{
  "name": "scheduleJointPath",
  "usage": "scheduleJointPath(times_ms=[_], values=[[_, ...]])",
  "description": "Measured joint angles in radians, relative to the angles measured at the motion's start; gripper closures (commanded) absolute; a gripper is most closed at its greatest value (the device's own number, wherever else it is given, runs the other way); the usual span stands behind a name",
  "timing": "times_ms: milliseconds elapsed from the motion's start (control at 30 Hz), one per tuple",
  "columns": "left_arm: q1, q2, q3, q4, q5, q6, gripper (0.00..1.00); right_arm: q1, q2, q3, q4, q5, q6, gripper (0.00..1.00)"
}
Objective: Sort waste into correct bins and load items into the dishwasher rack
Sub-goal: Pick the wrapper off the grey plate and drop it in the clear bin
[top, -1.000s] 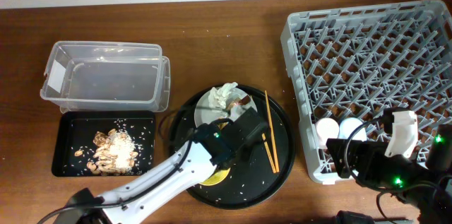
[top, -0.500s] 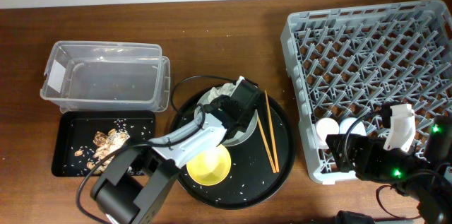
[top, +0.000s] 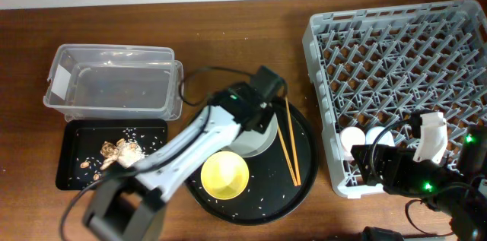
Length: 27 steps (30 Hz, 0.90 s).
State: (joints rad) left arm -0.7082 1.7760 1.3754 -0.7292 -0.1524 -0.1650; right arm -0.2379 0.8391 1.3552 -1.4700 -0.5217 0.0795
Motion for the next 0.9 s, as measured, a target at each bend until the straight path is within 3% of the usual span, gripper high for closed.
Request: scheduleJointPath(times_ms=[100,200,333,367,400,467,533,633,733,900], values=[[0.017,-0.090,0.014,-0.043,-0.039,-0.003,1.00,0.000,0.000,0.000,0.000,0.000,0.000,0.09],[0.086,-0.129,0.014,-0.074,-0.215,-0.039,0.99,0.000,0.000,0.000,0.000,0.000,0.000,0.09],[0.434,-0.145,0.013,0.065,-0.248,-0.053,0.99,0.000,0.001,0.000,-0.001,0.000,0.000,0.09],[0.511,-0.145,0.015,0.106,-0.229,-0.056,0.84,0.000,0.002,0.000,-0.002,0.000,0.000,0.09],[0.565,-0.143,0.015,0.154,-0.193,-0.058,0.47,0.000,0.002,0.000,-0.002,0.000,0.000,0.10],[0.663,-0.132,0.015,0.218,-0.078,-0.056,0.13,0.000,0.002,0.000,-0.008,0.000,0.000,0.09],[0.685,-0.125,0.015,0.211,0.031,-0.021,0.14,0.000,0.002,0.000,-0.008,0.000,0.001,0.09],[0.616,-0.124,0.017,0.103,0.103,0.017,0.31,0.000,0.002,0.000,-0.009,0.000,0.000,0.10],[0.473,-0.109,0.017,0.030,0.128,0.039,0.32,0.000,0.002,0.000,-0.008,0.000,0.000,0.09],[0.235,0.047,0.013,0.076,0.130,0.050,0.32,0.000,0.002,0.000,-0.009,0.000,0.000,0.09]])
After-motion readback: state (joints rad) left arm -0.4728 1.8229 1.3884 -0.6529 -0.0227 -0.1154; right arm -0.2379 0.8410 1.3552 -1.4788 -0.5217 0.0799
